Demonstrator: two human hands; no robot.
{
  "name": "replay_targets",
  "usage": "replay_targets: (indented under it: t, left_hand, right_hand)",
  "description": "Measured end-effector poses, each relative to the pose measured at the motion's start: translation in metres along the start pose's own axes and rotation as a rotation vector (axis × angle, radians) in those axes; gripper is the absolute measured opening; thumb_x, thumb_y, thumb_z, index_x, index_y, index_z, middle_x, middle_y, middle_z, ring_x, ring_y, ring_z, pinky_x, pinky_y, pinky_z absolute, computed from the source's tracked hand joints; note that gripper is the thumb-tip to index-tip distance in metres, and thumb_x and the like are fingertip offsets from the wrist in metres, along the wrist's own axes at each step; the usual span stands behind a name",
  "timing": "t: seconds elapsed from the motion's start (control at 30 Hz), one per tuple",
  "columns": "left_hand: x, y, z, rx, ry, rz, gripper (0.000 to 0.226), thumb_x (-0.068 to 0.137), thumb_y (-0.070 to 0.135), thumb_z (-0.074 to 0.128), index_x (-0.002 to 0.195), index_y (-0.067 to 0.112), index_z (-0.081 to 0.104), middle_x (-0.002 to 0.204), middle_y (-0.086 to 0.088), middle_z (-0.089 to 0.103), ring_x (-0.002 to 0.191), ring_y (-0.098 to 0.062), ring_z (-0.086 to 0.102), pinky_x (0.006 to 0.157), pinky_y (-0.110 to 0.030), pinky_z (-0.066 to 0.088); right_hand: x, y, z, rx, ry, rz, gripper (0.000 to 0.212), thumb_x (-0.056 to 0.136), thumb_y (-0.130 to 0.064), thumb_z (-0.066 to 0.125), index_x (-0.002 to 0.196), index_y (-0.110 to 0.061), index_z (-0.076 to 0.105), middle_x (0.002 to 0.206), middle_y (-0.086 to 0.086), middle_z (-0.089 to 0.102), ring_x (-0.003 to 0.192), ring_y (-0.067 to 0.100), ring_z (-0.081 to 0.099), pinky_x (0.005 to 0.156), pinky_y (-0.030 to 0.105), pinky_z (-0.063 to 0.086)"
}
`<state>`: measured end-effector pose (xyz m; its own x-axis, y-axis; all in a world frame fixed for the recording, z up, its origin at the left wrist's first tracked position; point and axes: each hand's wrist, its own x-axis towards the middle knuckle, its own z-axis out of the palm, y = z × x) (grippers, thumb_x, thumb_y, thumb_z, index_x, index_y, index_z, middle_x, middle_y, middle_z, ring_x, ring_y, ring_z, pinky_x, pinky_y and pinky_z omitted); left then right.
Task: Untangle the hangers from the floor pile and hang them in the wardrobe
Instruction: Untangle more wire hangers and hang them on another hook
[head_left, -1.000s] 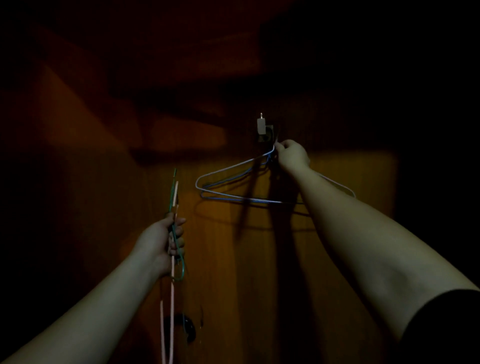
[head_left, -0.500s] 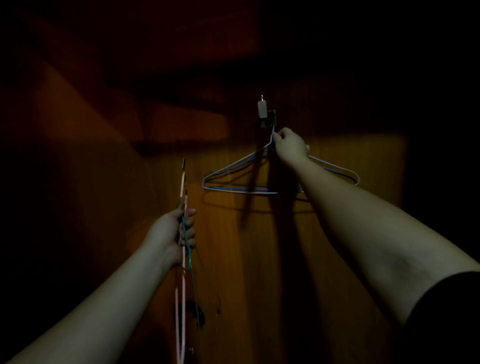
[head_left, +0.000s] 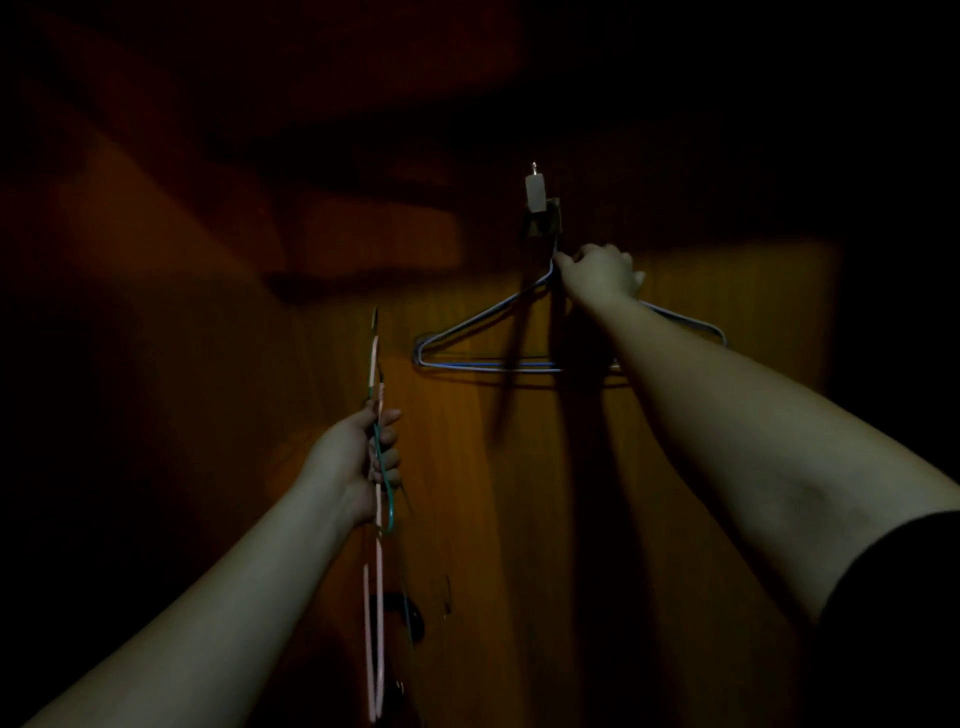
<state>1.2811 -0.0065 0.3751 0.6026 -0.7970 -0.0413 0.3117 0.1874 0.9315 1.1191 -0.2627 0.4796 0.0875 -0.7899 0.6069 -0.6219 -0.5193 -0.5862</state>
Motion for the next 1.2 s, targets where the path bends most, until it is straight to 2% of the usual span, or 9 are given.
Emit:
replay_targets:
  t: [0.33,0.47,0.57,0.67,0.73,0.8,1.0,1.1,1.2]
  left_hand:
    - [0.0,0.001,-0.008,-0.005,-0.034,-0.008,0.029,0.104,0.034,0.038,0.095,0.012,0.057,0.052,0.005,0.04,0.035,-0.006,0.029,0.033,-0.015,0.021]
    - [-0.003,0.001,-0.014,-0.042,-0.102,-0.021,0.026,0.103,0.033,0.041,0.097,0.012,0.056,0.053,0.005,0.04,0.033,-0.006,0.029,0.031,-0.015,0.021]
    - [-0.011,0.001,-0.023,-0.074,-0.17,-0.051,0.027,0.102,0.034,0.041,0.097,0.012,0.056,0.055,0.004,0.041,0.032,-0.006,0.027,0.029,-0.015,0.019]
    - [-0.024,-0.001,-0.036,-0.085,-0.248,-0.066,0.031,0.102,0.037,0.04,0.101,0.01,0.057,0.056,0.004,0.042,0.033,-0.005,0.027,0.029,-0.015,0.019]
    - [-0.033,-0.003,-0.045,-0.078,-0.29,-0.077,0.033,0.102,0.037,0.04,0.101,0.01,0.058,0.057,0.004,0.043,0.032,-0.005,0.028,0.03,-0.014,0.018]
    - [-0.042,-0.005,-0.052,-0.085,-0.327,-0.097,0.035,0.102,0.038,0.038,0.096,0.01,0.059,0.055,0.004,0.043,0.03,-0.004,0.027,0.031,-0.012,0.016]
    - [-0.069,-0.011,-0.065,-0.08,-0.403,-0.088,0.038,0.102,0.039,0.036,0.093,0.009,0.058,0.054,0.005,0.041,0.028,-0.003,0.025,0.031,-0.011,0.014]
    - [-0.078,-0.013,-0.071,-0.124,-0.455,-0.103,0.037,0.101,0.04,0.036,0.092,0.011,0.058,0.053,0.006,0.04,0.028,-0.002,0.025,0.029,-0.012,0.015]
    - [-0.084,-0.018,-0.078,-0.139,-0.512,-0.105,0.033,0.094,0.041,0.041,0.094,0.012,0.058,0.054,0.007,0.041,0.028,-0.002,0.028,0.03,-0.012,0.016]
  right_hand:
    - [-0.002,-0.001,-0.004,-0.051,0.031,-0.021,0.05,0.097,-0.054,0.041,0.117,-0.015,0.064,0.123,0.008,0.059,0.121,0.029,0.046,0.095,0.044,0.031]
    - [-0.009,-0.003,-0.008,-0.047,0.066,0.009,0.053,0.095,-0.056,0.044,0.125,-0.013,0.057,0.13,0.01,0.054,0.124,0.029,0.044,0.099,0.046,0.031]
    - [-0.029,-0.007,-0.012,0.051,0.179,0.01,0.049,0.095,-0.049,0.049,0.129,-0.014,0.051,0.133,0.009,0.049,0.125,0.027,0.044,0.103,0.045,0.031]
    - [-0.067,-0.012,-0.008,0.215,0.215,-0.082,0.035,0.097,-0.038,0.05,0.12,-0.013,0.056,0.125,0.009,0.054,0.12,0.026,0.049,0.099,0.039,0.035]
    - [-0.102,-0.017,0.001,0.324,0.093,-0.117,0.025,0.098,-0.029,0.051,0.11,-0.01,0.062,0.113,0.012,0.061,0.107,0.025,0.056,0.084,0.028,0.038]
    - [-0.141,-0.021,0.009,0.357,-0.055,-0.153,0.021,0.098,-0.026,0.052,0.099,-0.009,0.065,0.098,0.014,0.066,0.093,0.026,0.059,0.07,0.026,0.033]
    - [-0.257,-0.03,0.023,0.392,-0.599,-0.247,0.026,0.1,-0.037,0.05,0.088,-0.021,0.066,0.082,-0.003,0.066,0.073,0.008,0.058,0.077,0.028,0.044]
    - [-0.303,-0.021,0.029,0.381,-0.72,-0.192,0.031,0.099,-0.044,0.048,0.091,-0.022,0.067,0.086,-0.004,0.068,0.076,0.008,0.061,0.078,0.029,0.048]
    - [-0.338,-0.006,0.033,0.447,-0.741,-0.071,0.032,0.099,-0.046,0.046,0.095,-0.023,0.066,0.087,-0.006,0.066,0.076,0.008,0.06,0.074,0.027,0.048]
